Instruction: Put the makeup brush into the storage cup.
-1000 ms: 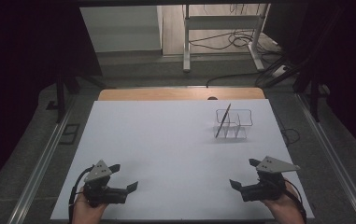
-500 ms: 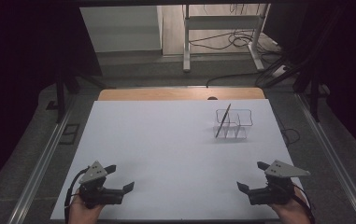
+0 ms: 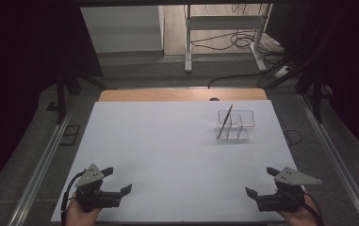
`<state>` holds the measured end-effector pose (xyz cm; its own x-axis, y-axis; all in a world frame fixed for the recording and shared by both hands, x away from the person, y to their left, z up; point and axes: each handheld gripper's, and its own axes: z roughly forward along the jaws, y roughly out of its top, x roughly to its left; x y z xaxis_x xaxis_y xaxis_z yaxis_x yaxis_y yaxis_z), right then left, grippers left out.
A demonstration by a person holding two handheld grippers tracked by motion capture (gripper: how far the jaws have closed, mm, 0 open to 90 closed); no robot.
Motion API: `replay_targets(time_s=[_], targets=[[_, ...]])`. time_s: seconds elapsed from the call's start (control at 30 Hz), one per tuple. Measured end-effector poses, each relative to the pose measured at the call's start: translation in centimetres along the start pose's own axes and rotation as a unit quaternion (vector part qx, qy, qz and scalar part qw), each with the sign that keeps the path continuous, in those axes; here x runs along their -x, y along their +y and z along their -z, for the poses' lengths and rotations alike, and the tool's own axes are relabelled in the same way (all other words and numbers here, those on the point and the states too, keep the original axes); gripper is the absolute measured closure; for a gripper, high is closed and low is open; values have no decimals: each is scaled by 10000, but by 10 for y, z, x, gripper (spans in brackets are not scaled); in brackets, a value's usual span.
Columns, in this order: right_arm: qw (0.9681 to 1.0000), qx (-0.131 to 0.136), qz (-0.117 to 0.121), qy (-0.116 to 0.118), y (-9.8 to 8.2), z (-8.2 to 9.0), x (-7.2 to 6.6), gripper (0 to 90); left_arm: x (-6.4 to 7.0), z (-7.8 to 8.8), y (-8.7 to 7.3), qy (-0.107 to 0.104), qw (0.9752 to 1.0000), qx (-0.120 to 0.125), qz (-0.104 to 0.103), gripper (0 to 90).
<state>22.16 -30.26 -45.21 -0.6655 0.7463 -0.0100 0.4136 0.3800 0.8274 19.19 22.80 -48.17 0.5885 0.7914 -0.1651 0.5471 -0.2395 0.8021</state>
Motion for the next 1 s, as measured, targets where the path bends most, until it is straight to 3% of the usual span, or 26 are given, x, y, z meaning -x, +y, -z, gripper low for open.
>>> replay_targets(time_s=[1.0], targets=[[9994, -8, -226, -279, -23, 22, 8, 0, -3, 9, -7, 79, 9999, 45, 77, 65]])
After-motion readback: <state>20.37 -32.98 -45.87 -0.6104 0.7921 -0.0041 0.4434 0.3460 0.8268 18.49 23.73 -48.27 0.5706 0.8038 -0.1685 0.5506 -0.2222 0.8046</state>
